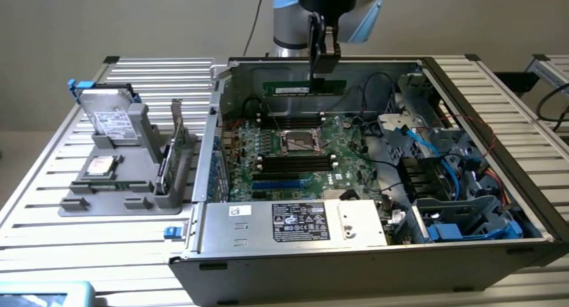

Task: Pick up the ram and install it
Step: 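Insert the ram into the slot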

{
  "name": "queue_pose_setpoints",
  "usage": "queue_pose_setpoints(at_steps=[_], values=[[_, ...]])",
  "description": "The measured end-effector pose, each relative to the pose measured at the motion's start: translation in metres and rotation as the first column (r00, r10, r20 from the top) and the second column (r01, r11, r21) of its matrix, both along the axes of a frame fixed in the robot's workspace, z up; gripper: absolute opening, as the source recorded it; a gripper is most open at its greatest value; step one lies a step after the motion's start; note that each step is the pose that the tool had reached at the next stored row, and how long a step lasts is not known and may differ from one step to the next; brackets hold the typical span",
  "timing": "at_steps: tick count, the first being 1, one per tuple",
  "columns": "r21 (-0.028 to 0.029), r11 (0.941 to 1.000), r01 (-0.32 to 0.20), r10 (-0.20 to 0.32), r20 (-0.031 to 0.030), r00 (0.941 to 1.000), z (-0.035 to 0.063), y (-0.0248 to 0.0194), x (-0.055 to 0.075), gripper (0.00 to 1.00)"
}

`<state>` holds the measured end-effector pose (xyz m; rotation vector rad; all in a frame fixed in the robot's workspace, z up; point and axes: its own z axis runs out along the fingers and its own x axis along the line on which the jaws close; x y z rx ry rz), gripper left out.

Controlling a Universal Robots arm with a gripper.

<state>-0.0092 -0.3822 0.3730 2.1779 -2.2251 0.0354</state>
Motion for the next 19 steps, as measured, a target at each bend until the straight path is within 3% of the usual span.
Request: queue_pose_setpoints(at_steps=[6,9,16,19], values=[[-0.0040,1.0000,0.000,0.000,0.0001,1.0000,-0.0107,0.0000,0.000,0.14],[-0.0116,0.9999,0.000,0.000,0.0005,1.0000,-0.0124,0.0000,0.000,0.14],[-0.0133,0.9999,0.000,0.000,0.0007,1.0000,-0.0208,0.0000,0.000,0.14],[-0.0170,0.9999,0.000,0.000,0.0006,1.0000,-0.0252,0.0000,0.000,0.14]])
